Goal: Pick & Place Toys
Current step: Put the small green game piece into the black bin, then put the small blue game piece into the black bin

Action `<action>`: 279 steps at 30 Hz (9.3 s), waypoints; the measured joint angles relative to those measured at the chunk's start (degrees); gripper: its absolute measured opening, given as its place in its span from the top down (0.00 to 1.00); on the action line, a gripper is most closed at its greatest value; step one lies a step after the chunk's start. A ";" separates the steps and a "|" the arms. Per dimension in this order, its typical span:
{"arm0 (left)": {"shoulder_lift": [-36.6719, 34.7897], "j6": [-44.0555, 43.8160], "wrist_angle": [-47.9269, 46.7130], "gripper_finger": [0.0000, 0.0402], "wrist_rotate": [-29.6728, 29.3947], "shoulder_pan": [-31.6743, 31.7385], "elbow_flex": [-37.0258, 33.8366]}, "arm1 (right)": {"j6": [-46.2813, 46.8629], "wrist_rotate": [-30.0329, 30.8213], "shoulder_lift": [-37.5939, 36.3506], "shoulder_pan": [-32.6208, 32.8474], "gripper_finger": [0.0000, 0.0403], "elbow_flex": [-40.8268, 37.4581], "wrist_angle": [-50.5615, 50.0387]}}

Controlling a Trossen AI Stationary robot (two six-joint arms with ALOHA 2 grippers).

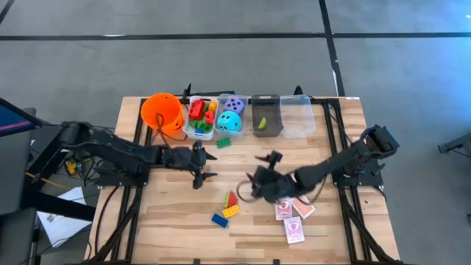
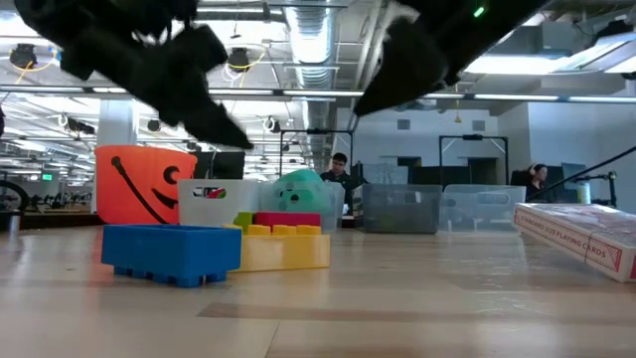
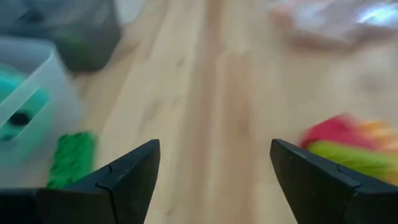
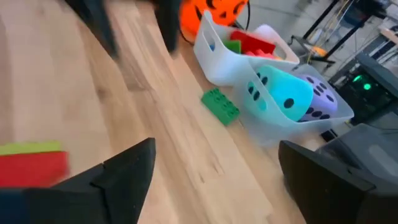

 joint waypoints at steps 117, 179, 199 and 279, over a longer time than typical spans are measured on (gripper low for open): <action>28.34 -21.41 -6.39 0.67 -24.36 -7.39 23.56 | 12.38 3.55 0.07 6.21 0.21 0.00 -1.21; 17.77 -25.33 14.69 0.66 5.50 -13.20 23.61 | -33.68 4.10 0.55 15.35 0.69 1.54 20.70; 0.20 -12.84 -10.67 0.16 -6.40 -1.66 23.63 | 4.57 29.71 0.42 6.22 0.77 1.55 -6.24; 33.78 1.45 36.57 0.26 -2.85 -27.49 3.52 | 21.40 12.52 0.50 14.89 0.27 -0.27 0.11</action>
